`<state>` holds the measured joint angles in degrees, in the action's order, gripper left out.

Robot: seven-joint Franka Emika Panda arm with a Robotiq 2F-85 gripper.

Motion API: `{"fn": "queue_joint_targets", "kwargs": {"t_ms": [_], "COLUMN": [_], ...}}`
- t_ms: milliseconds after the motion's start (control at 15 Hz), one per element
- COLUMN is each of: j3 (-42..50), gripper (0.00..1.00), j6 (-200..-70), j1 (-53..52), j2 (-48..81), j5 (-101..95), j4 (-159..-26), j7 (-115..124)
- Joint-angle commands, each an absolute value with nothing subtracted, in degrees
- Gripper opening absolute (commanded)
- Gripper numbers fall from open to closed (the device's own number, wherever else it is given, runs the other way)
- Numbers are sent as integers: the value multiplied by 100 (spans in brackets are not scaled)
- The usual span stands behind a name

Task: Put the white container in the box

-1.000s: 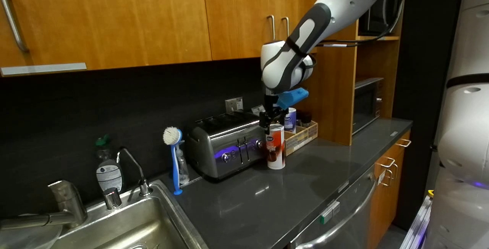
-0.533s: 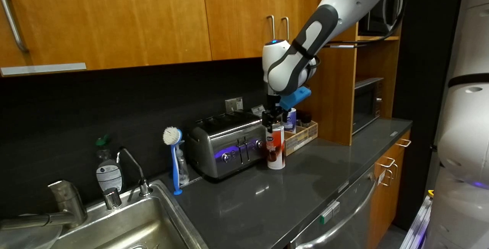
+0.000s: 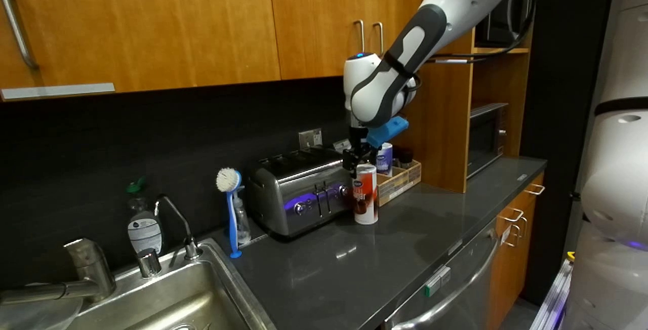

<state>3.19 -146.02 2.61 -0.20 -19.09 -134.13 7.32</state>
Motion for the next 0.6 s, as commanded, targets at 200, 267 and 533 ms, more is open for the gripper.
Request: {"fn": "queue_joint_targets", "kwargs": {"t_ms": [200, 267, 533], "j3": [382, 386, 331], "gripper": [100, 100, 100], "j6": [-14679, -14682, -14656], "j1": [359, 358, 303], "j2": [29, 31, 48], "j5": [-2722, -2778, -2390], "j4": [-13383, -13377, -13377], "j7": [941, 949, 763]}}
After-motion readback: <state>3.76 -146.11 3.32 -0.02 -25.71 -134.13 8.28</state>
